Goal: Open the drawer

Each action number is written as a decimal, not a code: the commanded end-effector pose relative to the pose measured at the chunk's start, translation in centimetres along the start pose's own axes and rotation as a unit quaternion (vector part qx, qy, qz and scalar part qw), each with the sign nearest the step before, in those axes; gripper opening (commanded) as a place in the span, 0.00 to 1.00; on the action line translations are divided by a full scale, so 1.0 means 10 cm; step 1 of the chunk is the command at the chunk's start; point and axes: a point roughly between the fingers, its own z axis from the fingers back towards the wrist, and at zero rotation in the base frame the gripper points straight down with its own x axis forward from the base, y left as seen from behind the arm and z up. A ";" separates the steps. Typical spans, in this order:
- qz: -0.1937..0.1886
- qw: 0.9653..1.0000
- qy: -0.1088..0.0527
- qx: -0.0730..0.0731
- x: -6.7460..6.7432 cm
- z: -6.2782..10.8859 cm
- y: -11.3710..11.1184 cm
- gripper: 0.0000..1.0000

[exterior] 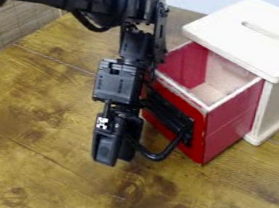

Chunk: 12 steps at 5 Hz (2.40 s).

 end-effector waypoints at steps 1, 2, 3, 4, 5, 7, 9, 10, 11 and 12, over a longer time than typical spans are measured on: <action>0.081 0.995 0.052 -0.032 0.40 0.35 0.29 0.00; 0.092 0.993 0.063 -0.029 0.41 0.37 0.35 0.00; 0.060 0.997 0.041 -0.027 0.36 0.32 0.36 0.00; 0.029 0.999 0.019 -0.025 0.31 0.28 0.37 0.00; 0.022 0.999 0.014 -0.024 0.24 0.26 0.42 0.00; 0.008 1.000 0.005 -0.021 0.12 0.23 0.52 0.00; 0.039 0.999 0.029 -0.017 0.25 0.13 0.52 0.00; 0.031 0.999 0.022 -0.014 0.07 0.19 0.66 0.00; 0.024 1.000 0.017 -0.012 -0.12 0.25 0.78 0.00; 0.026 0.999 0.017 -0.011 -0.15 0.29 0.82 0.00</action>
